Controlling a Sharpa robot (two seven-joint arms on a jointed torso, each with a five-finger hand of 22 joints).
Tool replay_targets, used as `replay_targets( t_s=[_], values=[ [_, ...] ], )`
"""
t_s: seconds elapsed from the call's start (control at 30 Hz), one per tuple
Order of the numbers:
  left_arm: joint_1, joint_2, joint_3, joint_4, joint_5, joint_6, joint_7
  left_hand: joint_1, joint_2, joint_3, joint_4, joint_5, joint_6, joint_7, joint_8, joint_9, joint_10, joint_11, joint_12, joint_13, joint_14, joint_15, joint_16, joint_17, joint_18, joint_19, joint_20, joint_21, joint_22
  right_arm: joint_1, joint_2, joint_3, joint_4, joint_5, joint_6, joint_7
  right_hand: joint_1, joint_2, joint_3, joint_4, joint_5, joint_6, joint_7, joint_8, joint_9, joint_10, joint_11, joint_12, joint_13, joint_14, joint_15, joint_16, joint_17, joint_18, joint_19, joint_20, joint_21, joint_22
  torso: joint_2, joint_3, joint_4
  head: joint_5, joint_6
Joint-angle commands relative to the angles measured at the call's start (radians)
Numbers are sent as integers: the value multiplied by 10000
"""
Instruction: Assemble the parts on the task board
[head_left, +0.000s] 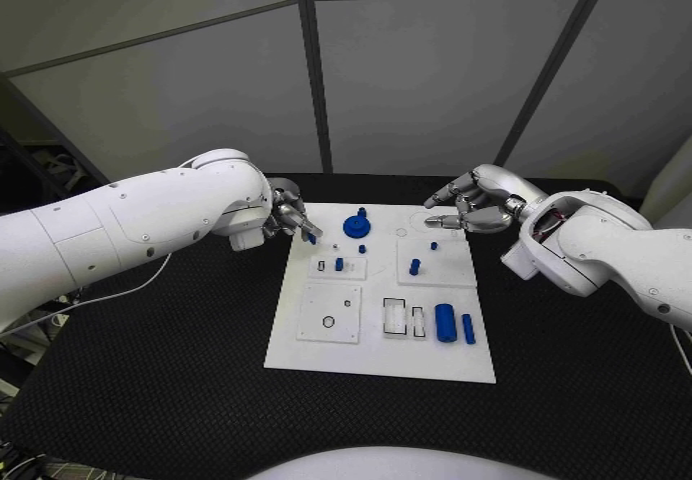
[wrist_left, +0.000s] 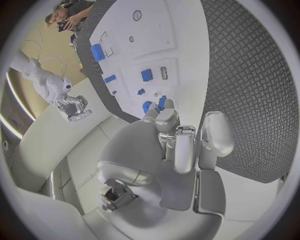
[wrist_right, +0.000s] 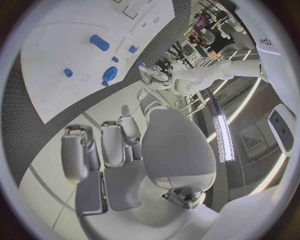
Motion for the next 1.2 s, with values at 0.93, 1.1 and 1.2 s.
replay_targets(
  t_s=[0.93,1.1,1.2],
  values=[
    [-965,-482,-15,1419,-1358,-1475,163,-633,-214,2408,-2218,115,-37,-20,15,250,523,-86,153,587,858,-67,67,1778,359,145,-8,59,97,17,22,3,-36,25,115,89,-50,58,27,55,39,45,-7,4,11,-26,4,-17,1,269,-8,-36,-8,73,504,-28,-33,1814,13,1,-3,23,-69],
    [-978,-527,-15,1470,-1367,-1363,147,-699,-242,2510,-2296,120,-34,-16,5,262,523,-84,139,583,858,-65,68,1778,360,143,-5,52,98,17,25,3,-41,25,124,93,-50,58,27,55,39,45,-7,4,11,-26,4,-17,1,269,-8,-36,-8,73,504,-28,-33,1814,8,3,-6,30,-87],
    [-980,-545,-15,1506,-1369,-1253,132,-708,-245,2524,-2306,121,-33,-16,4,263,523,-84,135,582,858,-64,68,1778,360,143,-5,51,98,17,27,3,-45,25,131,94,-50,58,27,55,39,45,-7,4,11,-26,4,-17,1,269,-8,-36,-8,73,504,-28,-33,1814,12,3,-8,23,-83]
  ],
)
